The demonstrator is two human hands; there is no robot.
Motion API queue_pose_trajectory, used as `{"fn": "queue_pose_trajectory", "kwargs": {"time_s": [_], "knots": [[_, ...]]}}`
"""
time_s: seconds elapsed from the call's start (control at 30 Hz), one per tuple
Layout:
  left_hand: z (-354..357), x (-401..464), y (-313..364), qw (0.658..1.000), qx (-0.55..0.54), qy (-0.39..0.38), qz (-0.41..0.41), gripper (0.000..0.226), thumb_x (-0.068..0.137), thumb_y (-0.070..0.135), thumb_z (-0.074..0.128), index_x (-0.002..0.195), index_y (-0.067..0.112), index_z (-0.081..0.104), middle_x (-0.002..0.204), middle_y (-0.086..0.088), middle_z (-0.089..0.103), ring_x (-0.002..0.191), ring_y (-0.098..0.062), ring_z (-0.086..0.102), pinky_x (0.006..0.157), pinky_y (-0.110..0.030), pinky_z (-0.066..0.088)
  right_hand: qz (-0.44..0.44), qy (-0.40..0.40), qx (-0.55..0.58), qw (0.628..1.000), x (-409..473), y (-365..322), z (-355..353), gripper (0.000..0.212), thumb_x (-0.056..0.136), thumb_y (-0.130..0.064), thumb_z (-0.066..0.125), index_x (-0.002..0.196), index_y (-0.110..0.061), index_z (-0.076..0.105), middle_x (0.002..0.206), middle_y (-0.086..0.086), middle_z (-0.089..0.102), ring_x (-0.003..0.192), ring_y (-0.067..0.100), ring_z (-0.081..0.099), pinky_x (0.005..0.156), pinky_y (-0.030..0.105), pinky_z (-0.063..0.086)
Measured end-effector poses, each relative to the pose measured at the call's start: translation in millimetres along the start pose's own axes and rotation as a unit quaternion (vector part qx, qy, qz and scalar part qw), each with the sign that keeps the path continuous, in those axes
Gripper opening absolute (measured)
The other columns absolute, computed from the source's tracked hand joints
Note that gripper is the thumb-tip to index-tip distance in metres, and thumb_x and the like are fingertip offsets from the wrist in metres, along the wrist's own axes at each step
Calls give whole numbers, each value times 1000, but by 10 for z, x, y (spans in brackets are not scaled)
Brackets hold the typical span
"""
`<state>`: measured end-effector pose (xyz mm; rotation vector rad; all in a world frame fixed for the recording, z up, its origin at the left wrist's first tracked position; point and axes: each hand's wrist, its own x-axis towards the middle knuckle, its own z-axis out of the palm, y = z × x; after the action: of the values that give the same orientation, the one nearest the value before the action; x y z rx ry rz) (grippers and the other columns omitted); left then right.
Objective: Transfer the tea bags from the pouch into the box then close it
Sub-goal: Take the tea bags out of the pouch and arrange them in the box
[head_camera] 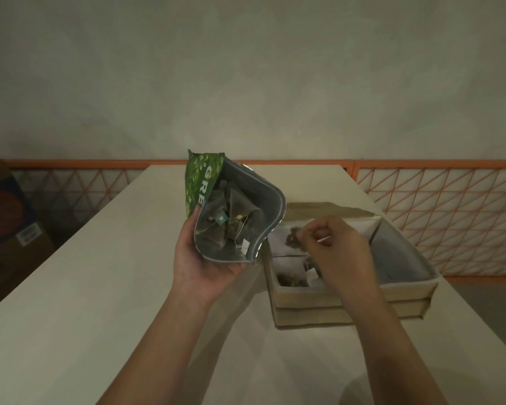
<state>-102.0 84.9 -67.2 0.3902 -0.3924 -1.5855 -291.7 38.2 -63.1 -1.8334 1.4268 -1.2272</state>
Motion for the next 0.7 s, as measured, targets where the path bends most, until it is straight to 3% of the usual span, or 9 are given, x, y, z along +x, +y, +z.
{"fn": "queue_pose_trajectory", "kwargs": {"time_s": [0.1,0.2,0.27,0.37,0.47,0.57,0.7], "knots": [[-19,9,19,1000,-3,-7,-1,56,84,49,61,130,17,68,150,-9,51,115,-31,61,72,-39,60,-46,3,-46,998,-53,-41,27,16,89,-38,66,103,-32,64,100,-16,60,88,5,57,67,13,41],[-44,29,28,1000,6,-4,-2,61,86,50,59,137,18,62,151,-8,50,120,-31,56,75,-39,59,-153,114,10,982,-142,-220,42,9,87,-25,68,94,-30,64,90,-12,57,82,5,54,68,11,38],[-58,51,29,1000,14,10,-2,55,90,52,55,129,16,68,143,-9,57,114,-30,61,75,-38,59,-220,133,9,966,-170,-353,93,6,86,-20,70,91,-24,69,84,-11,57,77,4,50,68,9,37],[-43,59,28,999,22,34,-1,53,94,53,48,110,12,78,123,-11,69,97,-27,71,75,-36,60,-282,82,-63,954,-139,-532,274,6,86,-20,71,90,-17,74,82,-3,63,80,11,52,72,13,36],[-28,47,31,998,24,48,17,54,96,51,45,92,12,82,103,-9,76,83,-23,74,70,-31,60,-275,-11,-140,951,-50,-700,471,20,87,-12,66,106,-12,73,102,6,65,99,21,57,83,24,46],[-47,56,42,997,50,56,36,48,88,51,50,87,16,83,101,-7,76,84,-22,74,74,-30,56,-234,-75,-220,944,43,-829,611,50,87,-9,63,135,-11,52,129,9,55,120,25,49,96,33,45],[-62,56,64,996,53,49,47,46,82,49,53,85,15,83,98,-8,77,81,-23,75,73,-30,57,-200,-96,-295,930,139,-891,703,53,89,-15,65,137,-8,45,130,11,55,120,27,49,95,35,46]]}}
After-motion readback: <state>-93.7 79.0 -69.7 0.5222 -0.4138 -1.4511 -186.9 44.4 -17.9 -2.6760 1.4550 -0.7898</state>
